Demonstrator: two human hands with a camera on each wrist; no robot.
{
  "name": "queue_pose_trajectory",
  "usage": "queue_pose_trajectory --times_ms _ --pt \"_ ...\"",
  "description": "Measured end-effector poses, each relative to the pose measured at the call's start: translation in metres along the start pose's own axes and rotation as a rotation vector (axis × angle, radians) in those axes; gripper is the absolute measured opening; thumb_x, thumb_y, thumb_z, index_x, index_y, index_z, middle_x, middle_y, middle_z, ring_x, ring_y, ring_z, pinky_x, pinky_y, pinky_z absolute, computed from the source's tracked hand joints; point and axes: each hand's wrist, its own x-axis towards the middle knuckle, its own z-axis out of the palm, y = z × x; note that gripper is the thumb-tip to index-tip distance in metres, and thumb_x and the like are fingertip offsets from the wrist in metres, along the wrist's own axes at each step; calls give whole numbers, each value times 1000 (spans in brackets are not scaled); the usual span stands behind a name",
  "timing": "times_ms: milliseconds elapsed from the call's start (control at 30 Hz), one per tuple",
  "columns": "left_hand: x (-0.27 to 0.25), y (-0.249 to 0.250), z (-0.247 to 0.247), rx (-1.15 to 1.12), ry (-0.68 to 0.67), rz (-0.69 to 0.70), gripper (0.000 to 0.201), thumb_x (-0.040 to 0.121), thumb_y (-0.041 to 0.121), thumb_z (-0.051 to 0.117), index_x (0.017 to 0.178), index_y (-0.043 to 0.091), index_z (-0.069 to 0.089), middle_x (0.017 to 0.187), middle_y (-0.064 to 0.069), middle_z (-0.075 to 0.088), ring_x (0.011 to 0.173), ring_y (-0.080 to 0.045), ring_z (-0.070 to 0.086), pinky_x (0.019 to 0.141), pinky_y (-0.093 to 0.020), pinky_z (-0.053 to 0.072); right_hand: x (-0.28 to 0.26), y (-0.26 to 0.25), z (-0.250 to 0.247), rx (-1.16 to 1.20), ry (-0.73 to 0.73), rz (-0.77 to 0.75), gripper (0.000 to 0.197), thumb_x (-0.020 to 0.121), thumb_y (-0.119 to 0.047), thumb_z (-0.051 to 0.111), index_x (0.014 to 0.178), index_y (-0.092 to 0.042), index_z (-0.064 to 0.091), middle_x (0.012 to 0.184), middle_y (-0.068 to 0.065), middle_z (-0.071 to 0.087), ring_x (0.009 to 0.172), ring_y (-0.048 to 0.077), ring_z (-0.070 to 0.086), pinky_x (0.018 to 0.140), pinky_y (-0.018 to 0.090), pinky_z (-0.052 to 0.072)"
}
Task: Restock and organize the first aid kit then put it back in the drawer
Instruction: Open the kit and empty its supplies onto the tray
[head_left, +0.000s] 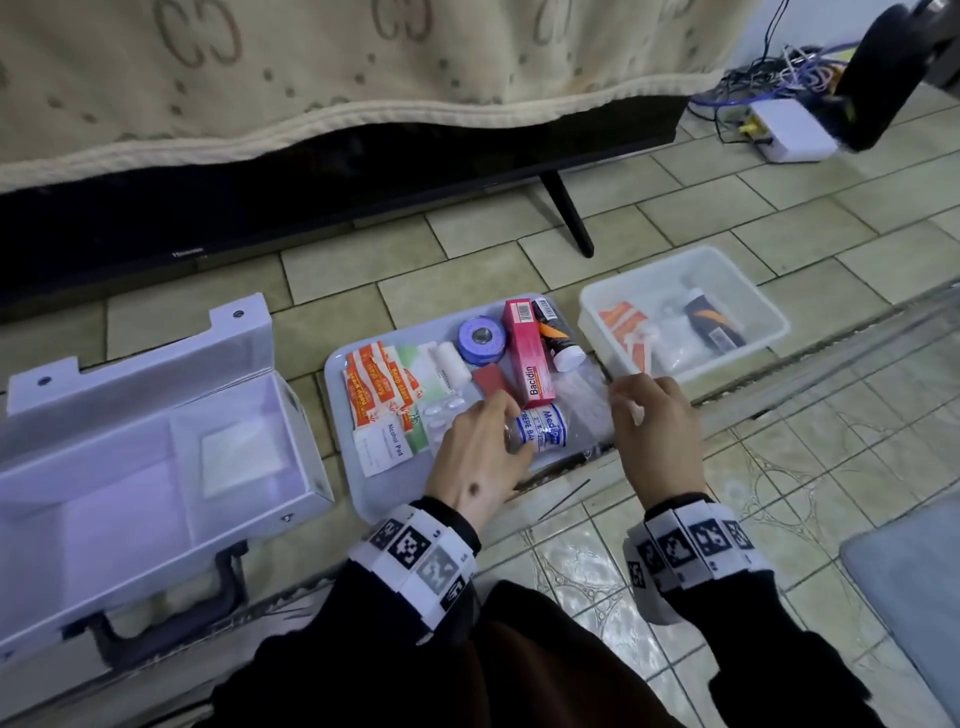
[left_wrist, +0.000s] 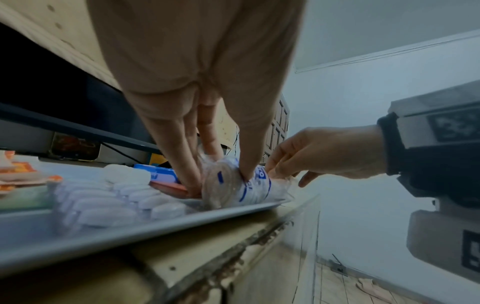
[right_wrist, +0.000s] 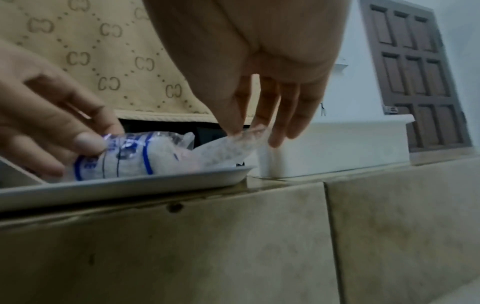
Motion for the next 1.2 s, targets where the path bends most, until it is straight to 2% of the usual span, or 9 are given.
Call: queue_pose_trajectory --times_ms 133,367,467,533,600,800,900,1033,1200 --pt "1 0 4 53 35 -2 29 88 27 61 115 17 57 114 3 48 95 -8 50 82 -16 38 -9 0 4 -251 4 -107 25 87 -22 52 89 -6 72 88 18 60 83 39 53 67 45 49" --pt "-7 4 -18 9 -11 -28 50 85 34 64 131 21 48 129 1 46 114 -14 50 94 -23 41 -4 -22 -8 -174 -45 -78 48 86 -37 33 113 -14 65 103 19 54 98 37 45 83 44 40" --pt "-18 -8 -64 -73 73 -56 38 83 31 68 118 21 59 113 2 62 91 -11 59 80 -21 46 4 -52 -11 -106 -21 -202 45 86 -37 36 111 -13 65 104 17 54 99 34 44 84 42 38" --pt "-28 -28 -104 -85 132 -101 26 82 27 70 107 19 66 99 3 66 76 -7 59 67 -7 43 7 -77 -7 -57 -36 -294 43 85 -37 38 106 -12 66 103 17 56 99 34 45 86 42 37" --pt "-38 -55 -143 47 143 -148 26 82 25 69 107 18 66 98 4 66 77 -6 59 63 -5 40 6 -99 5 -14 -85 -340 42 85 -38 39 106 -12 65 105 17 56 100 35 45 87 40 36" --pt "-35 -124 -191 466 -207 -217 52 78 34 72 125 16 56 126 -2 57 112 -17 54 82 -25 39 -5 -131 51 -11 -171 -412 41 83 -37 43 106 -14 66 105 14 61 100 37 50 85 29 29" --pt "-24 -137 -184 568 -318 -137 65 74 43 74 128 16 51 128 -3 52 117 -20 48 89 -30 42 -10 -130 62 -57 -227 -385 47 82 -43 42 111 -14 65 110 15 62 101 37 52 87 35 35" --pt "-16 -141 -166 756 -420 -51 61 70 39 77 117 10 54 115 -7 57 102 -25 56 73 -33 44 -14 -129 61 -45 -193 -287 37 83 -30 56 114 -9 63 114 20 58 107 40 47 88 40 38" --pt "-14 -136 -172 710 -381 -47 17 79 7 52 96 5 55 90 -12 57 75 -28 54 51 -27 33 -14 -119 56 -61 -164 -268 45 78 -34 47 108 -7 65 109 21 59 104 41 48 89 39 37"
